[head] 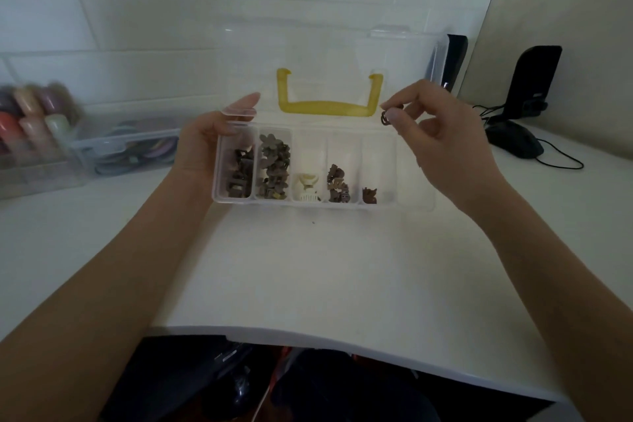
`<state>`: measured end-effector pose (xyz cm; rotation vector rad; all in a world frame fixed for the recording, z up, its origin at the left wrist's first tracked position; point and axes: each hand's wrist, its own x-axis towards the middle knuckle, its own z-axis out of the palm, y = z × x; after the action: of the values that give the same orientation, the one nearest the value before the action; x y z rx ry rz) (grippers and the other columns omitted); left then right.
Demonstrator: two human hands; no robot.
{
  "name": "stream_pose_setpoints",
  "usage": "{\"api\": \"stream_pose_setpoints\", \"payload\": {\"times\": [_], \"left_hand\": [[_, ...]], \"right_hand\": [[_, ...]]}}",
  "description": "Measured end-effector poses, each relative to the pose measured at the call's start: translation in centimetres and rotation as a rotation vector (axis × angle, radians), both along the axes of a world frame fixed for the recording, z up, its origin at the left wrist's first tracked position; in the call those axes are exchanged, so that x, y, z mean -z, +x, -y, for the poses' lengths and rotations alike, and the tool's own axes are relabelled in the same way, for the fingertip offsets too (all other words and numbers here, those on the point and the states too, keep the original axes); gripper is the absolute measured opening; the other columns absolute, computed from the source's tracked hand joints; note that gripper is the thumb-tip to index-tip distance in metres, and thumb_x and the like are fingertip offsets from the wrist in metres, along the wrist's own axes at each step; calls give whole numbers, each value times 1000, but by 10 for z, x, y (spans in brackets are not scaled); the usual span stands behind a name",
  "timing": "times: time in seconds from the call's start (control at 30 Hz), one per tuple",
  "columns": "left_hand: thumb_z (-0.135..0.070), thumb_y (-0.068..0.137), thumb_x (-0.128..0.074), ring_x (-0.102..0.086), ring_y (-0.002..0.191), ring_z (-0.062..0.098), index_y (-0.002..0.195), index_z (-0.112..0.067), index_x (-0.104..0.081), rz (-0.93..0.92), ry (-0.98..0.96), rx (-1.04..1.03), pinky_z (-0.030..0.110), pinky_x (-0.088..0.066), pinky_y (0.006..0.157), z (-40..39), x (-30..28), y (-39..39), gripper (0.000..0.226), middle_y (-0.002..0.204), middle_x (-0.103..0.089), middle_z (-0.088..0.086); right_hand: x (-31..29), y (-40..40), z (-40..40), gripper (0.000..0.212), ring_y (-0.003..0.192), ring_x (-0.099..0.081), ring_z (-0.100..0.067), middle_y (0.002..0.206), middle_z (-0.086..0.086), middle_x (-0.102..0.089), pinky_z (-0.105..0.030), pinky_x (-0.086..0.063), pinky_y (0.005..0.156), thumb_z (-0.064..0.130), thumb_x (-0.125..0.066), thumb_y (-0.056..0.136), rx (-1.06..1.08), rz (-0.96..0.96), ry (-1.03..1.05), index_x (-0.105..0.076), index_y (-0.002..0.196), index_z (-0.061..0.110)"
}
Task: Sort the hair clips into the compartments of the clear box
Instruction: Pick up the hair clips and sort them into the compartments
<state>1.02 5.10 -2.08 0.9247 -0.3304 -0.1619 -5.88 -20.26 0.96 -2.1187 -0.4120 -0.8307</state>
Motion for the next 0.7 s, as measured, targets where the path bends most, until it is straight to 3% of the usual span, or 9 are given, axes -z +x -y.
{"api": "stream_pose_setpoints", "payload": {"times": [0.07, 0.2, 0.33, 0.47, 0.57, 0.7], "left_hand": [[-16, 33, -59, -70, 69, 17, 85, -16, -78, 10, -5, -27, 27, -55, 61, -1, -1, -2, 54, 74, -71, -2], [-14, 38, -52, -69, 63, 17, 80, -15, -78, 1, -6, -35, 27, -55, 56, 0, -3, -4, 50, 69, -71, -1], [-15, 36, -57, -69, 65, 18, 85, -15, -77, 5, -42, -30, 28, -55, 57, -2, -1, -2, 53, 71, -71, -1], [-21, 24, -72, -64, 70, 19, 98, -17, -74, -15, -20, -37, 31, -55, 67, -8, 4, 8, 74, 76, -66, -1], [-22, 21, -73, -65, 70, 18, 96, -17, -76, -24, -8, -30, 32, -55, 66, -9, 5, 10, 74, 76, -67, 0], [-21, 31, -65, -68, 67, 18, 91, -18, -76, -35, 32, -35, 32, -55, 61, -8, 4, 9, 60, 75, -70, 1]], "right_hand": [[1, 1, 2, 7, 48, -40, -10, 72, 4, -59, -23, -37, 51, 24, -56, 88, 66, 25, -50, -61, 85, 22], [3, 1, 5, 4, 51, -45, -8, 63, 10, -52, -23, -37, 53, 25, -54, 78, 246, 26, -168, -56, 82, 27], [6, 3, 7, 8, 54, -42, -3, 78, 10, -57, -25, -33, 53, 25, -53, 76, 295, -5, -334, -52, 84, 27], [12, 8, 10, 14, 59, -41, -5, 90, 12, -52, -26, -33, 57, 20, -52, 76, 327, -56, -465, -54, 85, 30], [13, 11, 12, 18, 62, -44, -1, 96, 11, -52, -28, -39, 60, 16, -52, 77, 317, -68, -359, -55, 86, 31], [9, 17, 16, 20, 71, -48, -2, 108, 1, -58, -23, -42, 67, 15, -51, 82, 327, 9, -2, -56, 99, 24]]}}
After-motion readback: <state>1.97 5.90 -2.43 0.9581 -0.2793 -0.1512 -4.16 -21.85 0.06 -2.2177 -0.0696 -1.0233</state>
